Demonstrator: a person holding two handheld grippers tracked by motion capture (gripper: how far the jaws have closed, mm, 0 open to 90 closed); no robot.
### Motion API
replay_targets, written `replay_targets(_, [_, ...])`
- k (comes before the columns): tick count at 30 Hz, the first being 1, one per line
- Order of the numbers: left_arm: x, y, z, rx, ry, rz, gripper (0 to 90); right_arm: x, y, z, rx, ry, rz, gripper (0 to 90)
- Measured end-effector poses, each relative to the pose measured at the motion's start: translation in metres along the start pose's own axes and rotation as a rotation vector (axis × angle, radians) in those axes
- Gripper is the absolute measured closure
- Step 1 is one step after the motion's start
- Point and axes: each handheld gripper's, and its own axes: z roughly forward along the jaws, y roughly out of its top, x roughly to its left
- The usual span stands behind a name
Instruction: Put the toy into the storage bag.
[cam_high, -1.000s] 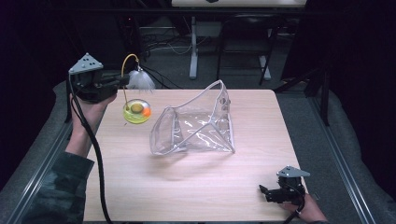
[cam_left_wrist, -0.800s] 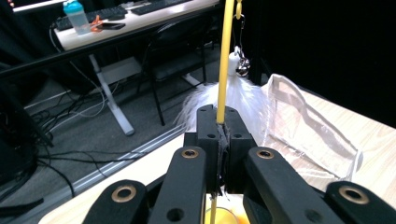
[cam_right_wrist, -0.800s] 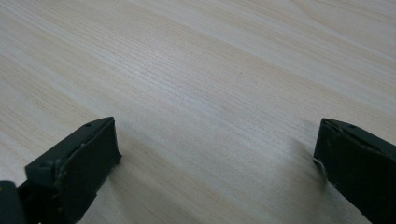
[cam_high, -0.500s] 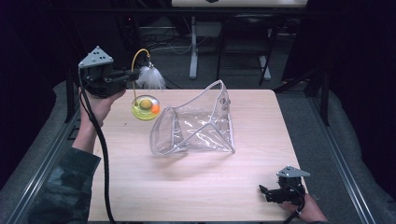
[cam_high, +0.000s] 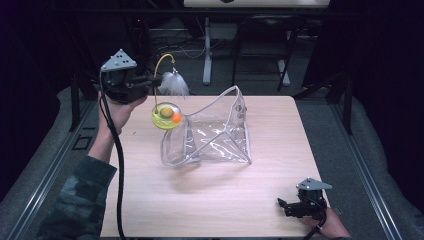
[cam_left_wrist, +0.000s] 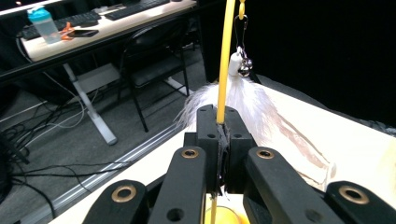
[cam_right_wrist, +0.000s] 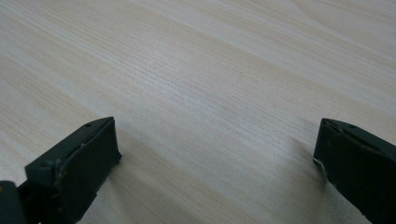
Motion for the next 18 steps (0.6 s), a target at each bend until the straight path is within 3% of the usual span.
replay_targets(18, [-0.020, -0.003, 0.029, 0.023, -0.073, 0.006, 88.5, 0.000, 0.000, 0.000, -0.002, 0.003, 0.001, 0.0])
